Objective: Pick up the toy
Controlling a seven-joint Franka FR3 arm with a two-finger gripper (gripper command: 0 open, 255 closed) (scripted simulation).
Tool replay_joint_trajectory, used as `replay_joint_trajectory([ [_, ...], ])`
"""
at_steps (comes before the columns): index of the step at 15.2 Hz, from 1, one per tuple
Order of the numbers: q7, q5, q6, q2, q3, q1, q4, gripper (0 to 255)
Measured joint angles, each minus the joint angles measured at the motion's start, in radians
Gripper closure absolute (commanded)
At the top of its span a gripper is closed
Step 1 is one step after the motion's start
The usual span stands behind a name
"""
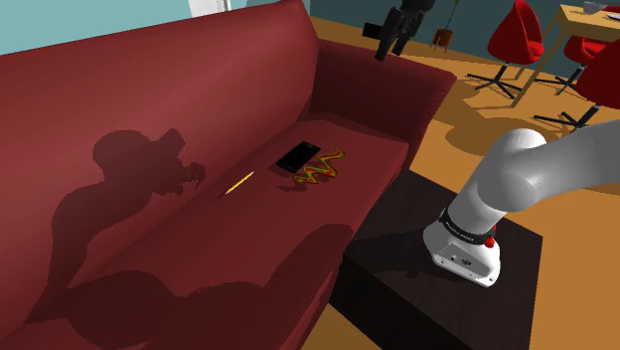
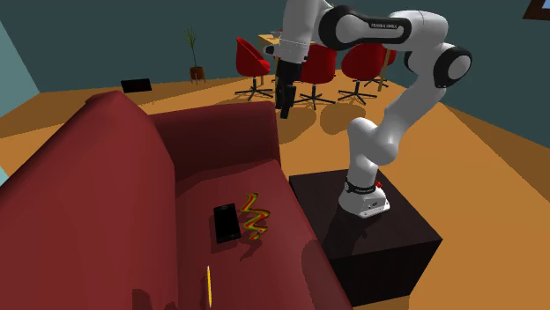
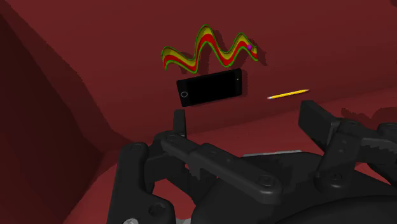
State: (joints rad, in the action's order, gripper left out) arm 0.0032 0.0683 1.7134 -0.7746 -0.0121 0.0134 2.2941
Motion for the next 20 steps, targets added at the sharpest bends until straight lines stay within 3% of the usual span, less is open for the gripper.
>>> replay_joint_trajectory([
  [3,0.021,0.004,0.034,0.005,0.010,0.005,0.033,0],
  [8,0.095,0.018,0.181,0.044,0.046,0.022,0.158,0],
  [20,0.291,0.046,0.594,0.321,0.138,0.064,0.335,0],
])
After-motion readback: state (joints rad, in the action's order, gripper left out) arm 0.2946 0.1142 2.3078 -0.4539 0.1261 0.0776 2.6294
